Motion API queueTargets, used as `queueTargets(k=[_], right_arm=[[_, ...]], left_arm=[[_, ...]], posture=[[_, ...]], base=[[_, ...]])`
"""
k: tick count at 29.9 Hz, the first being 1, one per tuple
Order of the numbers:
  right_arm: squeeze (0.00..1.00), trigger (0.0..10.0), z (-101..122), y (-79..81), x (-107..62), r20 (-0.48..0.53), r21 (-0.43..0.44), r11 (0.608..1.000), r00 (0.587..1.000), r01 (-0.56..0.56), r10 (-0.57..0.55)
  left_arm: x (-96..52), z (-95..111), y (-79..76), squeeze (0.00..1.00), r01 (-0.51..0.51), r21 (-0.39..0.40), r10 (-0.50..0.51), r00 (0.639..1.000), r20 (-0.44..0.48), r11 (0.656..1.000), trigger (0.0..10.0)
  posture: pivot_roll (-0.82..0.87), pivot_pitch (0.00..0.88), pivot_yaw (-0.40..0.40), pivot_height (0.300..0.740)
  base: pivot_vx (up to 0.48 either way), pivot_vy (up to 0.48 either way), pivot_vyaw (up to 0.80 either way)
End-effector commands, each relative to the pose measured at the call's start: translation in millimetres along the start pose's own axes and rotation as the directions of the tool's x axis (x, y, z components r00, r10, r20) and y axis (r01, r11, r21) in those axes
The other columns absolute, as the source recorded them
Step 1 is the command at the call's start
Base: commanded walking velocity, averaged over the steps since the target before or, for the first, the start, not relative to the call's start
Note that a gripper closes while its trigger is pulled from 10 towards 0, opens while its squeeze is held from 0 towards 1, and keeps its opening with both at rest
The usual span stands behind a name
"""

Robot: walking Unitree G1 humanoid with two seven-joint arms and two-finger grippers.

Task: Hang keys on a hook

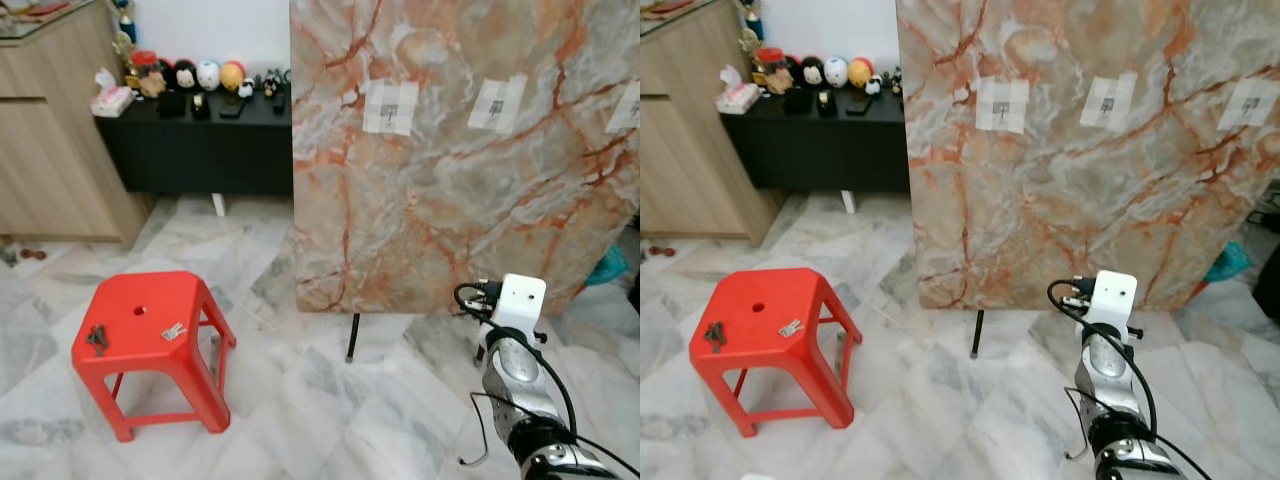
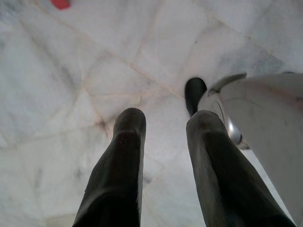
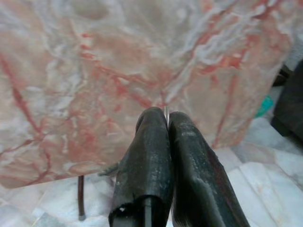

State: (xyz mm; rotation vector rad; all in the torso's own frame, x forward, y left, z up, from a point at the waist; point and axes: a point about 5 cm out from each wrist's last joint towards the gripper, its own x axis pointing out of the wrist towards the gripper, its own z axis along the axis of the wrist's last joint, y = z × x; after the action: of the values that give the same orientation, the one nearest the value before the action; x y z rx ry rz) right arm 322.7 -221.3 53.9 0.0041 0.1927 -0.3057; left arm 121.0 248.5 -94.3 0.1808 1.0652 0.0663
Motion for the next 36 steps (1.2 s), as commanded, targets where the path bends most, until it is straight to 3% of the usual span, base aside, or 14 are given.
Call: queueTargets(k=[1, 14, 18, 22, 29, 36], right_arm=[[0.0, 10.0, 9.1, 4.0, 3.1, 0.028, 0.0, 1.0, 1.0, -0.006, 0.006], [0.0, 10.0, 20.7, 12.6, 6.9, 0.058, -0.028, 0.999, 0.998, -0.03, 0.032], [0.0, 10.0, 25.8, 14.2, 9.0, 0.068, -0.053, 0.998, 0.996, -0.045, 0.049], [0.0, 10.0, 32.7, 24.5, 11.0, 0.079, -0.16, 0.979, 0.987, -0.129, 0.143], [0.0, 10.0, 31.1, 34.9, 10.5, 0.041, -0.17, 0.961, 0.973, -0.218, 0.228], [0.0, 10.0, 31.5, 34.9, 11.1, 0.032, -0.193, 0.956, 0.973, -0.22, 0.23]], left_arm=[[0.5, 1.3, 0.0, 0.0, -0.003, -0.003, 0.003, 1.0, -0.003, 1.0, 10.0], [-2.7, -4.9, 10.3, 0.0, -0.008, -0.008, 0.008, 1.0, -0.002, 1.0, 10.0], [-1.4, -3.9, 2.8, 0.0, 0.0, -0.005, 0.0, 1.0, -0.003, 1.0, 10.0], [-1.0, -4.7, -2.4, 0.0, 0.008, -0.005, -0.009, 1.0, -0.007, 1.0, 10.0], [-1.0, -5.7, -3.2, 0.0, 0.007, -0.007, -0.007, 1.0, -0.014, 1.0, 10.0], [-0.8, -5.3, -3.8, 0.0, 0.006, -0.012, -0.007, 1.0, -0.013, 1.0, 10.0]], posture=[[0.04, 0.0, -0.061, 0.74], [0.04, 0.0, -0.059, 0.74], [0.04, 0.0, -0.064, 0.74], [0.04, 0.0, -0.071, 0.74], [0.04, 0.0, -0.077, 0.74], [0.05, 0.0, -0.078, 0.74]], base=[[0.0, 0.0, 0.0], [0.0, 0.0, 0.0], [0.0, 0.0, 0.0], [0.0, 0.0, 0.0], [0.0, 0.0, 0.0], [0.0, 0.0, 0.0]])
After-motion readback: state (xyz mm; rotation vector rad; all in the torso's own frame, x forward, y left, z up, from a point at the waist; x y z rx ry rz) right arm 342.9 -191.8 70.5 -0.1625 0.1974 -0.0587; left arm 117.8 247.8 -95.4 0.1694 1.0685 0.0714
